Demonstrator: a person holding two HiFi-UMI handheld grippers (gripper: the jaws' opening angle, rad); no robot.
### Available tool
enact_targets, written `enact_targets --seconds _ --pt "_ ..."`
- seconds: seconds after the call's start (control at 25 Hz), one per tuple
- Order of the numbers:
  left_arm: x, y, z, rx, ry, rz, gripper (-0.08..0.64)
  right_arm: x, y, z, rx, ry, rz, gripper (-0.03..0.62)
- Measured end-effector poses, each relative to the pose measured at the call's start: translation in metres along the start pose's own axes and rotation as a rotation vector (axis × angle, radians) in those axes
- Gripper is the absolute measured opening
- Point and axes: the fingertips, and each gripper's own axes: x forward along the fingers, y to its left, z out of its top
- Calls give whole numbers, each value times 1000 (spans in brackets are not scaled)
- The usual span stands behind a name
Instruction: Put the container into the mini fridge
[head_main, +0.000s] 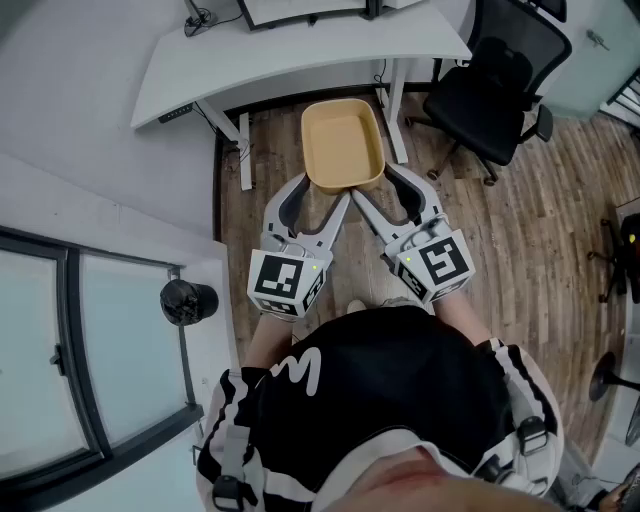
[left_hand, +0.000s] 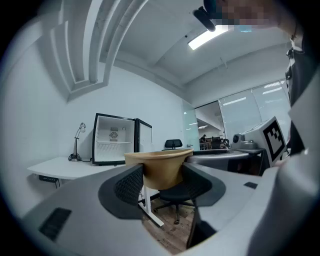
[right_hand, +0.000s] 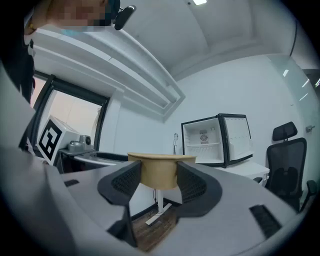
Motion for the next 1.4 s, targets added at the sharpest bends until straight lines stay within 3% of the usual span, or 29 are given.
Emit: enact_targets --seconds 1.4 --pt "-13 -1 5 -14 -2 -25 250 -5 12 1 26 -1 -13 235"
